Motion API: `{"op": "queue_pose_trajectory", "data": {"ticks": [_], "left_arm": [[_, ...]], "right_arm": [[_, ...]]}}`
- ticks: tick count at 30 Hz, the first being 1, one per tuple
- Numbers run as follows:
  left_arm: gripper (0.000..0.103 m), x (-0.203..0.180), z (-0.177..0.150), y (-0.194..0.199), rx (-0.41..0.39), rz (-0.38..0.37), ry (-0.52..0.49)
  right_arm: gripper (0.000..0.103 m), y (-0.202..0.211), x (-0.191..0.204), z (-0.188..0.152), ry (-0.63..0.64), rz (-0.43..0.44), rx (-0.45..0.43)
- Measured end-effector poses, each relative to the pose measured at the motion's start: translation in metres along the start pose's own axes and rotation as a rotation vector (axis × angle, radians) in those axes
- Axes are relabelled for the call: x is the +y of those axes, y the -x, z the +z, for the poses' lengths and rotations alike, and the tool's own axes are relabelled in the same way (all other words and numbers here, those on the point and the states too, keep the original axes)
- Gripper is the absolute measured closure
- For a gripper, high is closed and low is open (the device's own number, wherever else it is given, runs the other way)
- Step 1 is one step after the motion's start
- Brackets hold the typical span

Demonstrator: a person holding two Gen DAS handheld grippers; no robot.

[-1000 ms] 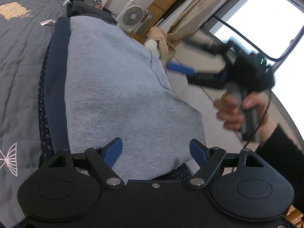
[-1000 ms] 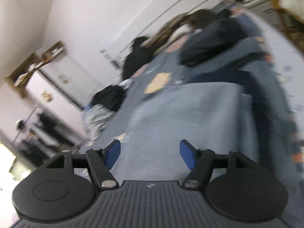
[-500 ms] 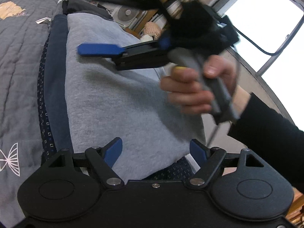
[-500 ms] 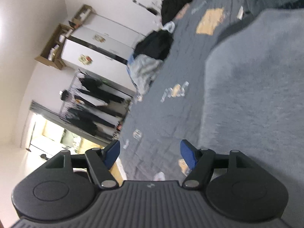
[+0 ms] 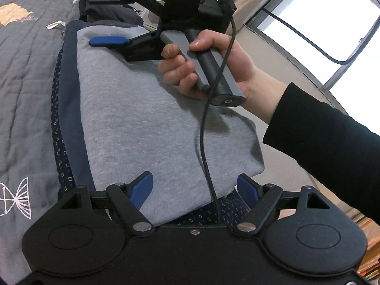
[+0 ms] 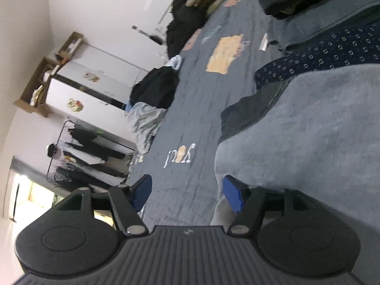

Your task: Fold clothes

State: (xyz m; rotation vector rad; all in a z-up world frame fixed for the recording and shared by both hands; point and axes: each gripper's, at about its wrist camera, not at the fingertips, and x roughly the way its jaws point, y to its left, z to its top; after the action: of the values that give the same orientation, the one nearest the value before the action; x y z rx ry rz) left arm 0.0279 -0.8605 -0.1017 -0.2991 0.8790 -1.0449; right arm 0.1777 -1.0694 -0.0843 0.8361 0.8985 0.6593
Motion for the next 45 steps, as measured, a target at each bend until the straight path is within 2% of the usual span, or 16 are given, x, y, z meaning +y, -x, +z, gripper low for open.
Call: {"op": "queue_pose_trajectory", "data": {"ticks": [7, 11, 15, 18, 20, 21, 24, 29, 32, 39, 42, 45], "left_arm": [[0.026, -0.002, -0.001, -0.001, 0.009, 0.003, -0.009], [0.026, -0.003, -0.002, -0.002, 0.007, 0.01, -0.01], [0.025, -0.006, -0.004, -0.001, 0.006, 0.014, -0.01], [0.025, -0.006, -0.003, -0.002, 0.007, 0.018, -0.012], [0.025, -0.006, -0.002, -0.003, 0.008, 0.02, -0.015], [0.025, -0.005, -0.001, -0.003, 0.009, 0.021, -0.016], [0.025, -0.005, -0.002, -0.002, 0.012, 0.026, -0.019], [0.025, -0.01, -0.003, -0.002, 0.014, 0.039, -0.034], [0.025, -0.011, -0.005, 0.0, 0.014, 0.041, -0.037], [0.025, -0.013, -0.006, 0.002, 0.012, 0.037, -0.035], [0.025, -0.012, -0.007, 0.001, 0.01, 0.032, -0.03], [0.025, -0.01, -0.007, 0.0, 0.007, 0.031, -0.028]], "right_arm": [[0.034, 0.025, 0.022, -0.016, 0.058, 0.004, -0.041], [0.033, 0.041, 0.048, -0.037, 0.164, -0.009, 0.048], [0.032, 0.036, 0.063, -0.062, 0.241, 0.0, 0.213], [0.032, 0.017, 0.06, -0.072, 0.194, 0.011, 0.294], [0.032, 0.005, 0.056, -0.076, 0.175, 0.022, 0.303], [0.032, -0.001, 0.057, -0.078, 0.204, -0.011, 0.304], [0.034, -0.011, 0.057, -0.078, 0.264, -0.076, 0.277], [0.035, -0.008, 0.059, -0.066, 0.321, -0.148, 0.183], [0.036, -0.009, 0.059, -0.056, 0.357, -0.168, 0.168], [0.036, -0.006, 0.057, -0.034, 0.388, -0.245, 0.056], [0.035, 0.011, 0.054, -0.027, 0.339, -0.235, 0.021], [0.034, 0.038, 0.066, -0.037, 0.407, -0.245, -0.015]]}}
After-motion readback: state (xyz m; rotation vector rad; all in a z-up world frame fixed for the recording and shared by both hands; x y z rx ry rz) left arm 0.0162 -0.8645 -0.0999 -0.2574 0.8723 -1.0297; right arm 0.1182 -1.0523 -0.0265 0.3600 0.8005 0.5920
